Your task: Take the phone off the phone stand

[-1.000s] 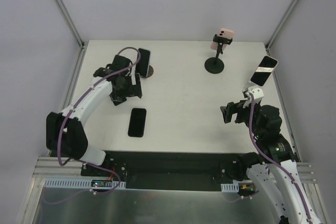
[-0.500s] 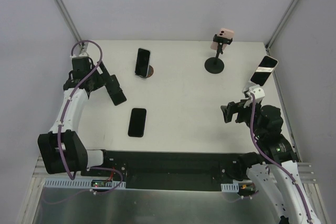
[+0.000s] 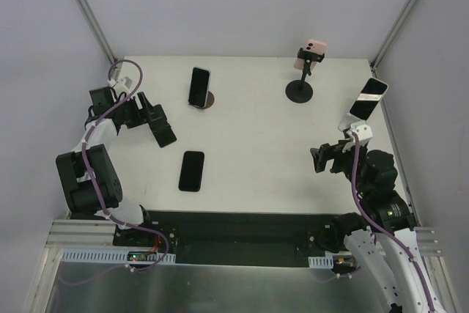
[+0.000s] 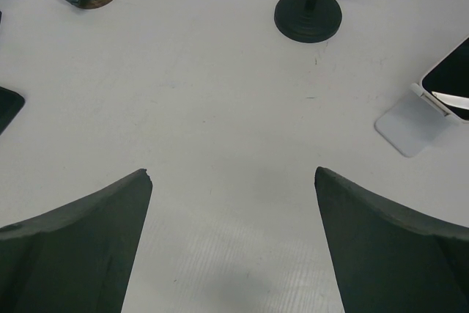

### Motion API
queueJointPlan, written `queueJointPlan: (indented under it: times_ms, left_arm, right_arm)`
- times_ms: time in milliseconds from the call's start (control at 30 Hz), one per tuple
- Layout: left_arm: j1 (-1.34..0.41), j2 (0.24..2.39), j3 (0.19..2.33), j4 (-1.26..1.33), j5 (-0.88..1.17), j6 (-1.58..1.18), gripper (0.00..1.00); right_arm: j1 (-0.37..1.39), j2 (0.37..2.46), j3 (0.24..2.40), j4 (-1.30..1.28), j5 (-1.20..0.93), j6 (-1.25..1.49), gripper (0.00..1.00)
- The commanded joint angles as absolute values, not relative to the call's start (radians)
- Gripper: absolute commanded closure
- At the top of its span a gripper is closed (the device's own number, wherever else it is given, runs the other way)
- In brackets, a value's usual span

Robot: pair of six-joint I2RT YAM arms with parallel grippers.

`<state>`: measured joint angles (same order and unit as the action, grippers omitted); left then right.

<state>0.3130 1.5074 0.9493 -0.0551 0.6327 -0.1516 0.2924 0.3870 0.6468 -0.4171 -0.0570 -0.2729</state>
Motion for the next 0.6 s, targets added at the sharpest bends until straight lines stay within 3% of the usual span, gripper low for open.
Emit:
queueJointPlan:
  times_ms: [0, 200, 367, 567]
  left_arm:
    - [0.308, 1.551, 0.968, -0.002, 0.781, -0.064, 0.33]
    - [0.308, 1.580, 0.960, 0.026, 0.834, -0.055, 0.54]
    - [0.308, 1.598, 0.966, 0.031, 0.879, -0.069, 0.79]
    - [0.304, 1.569, 0.968, 0.051, 0.913, -0.107, 0.99]
  right_arm:
    - [0.296, 0.393, 0.693, -0.406, -0.035, -0.270, 0.04]
    - [0.298, 0.411, 0.696, -0.402, -0.038, -0.259, 0.04]
    - [0.296, 0.425, 0.696, -0.388, -0.054, -0.242, 0.04]
    - [0.298, 0.439, 0.698, -0.373, -0.087, -0.229, 0.04]
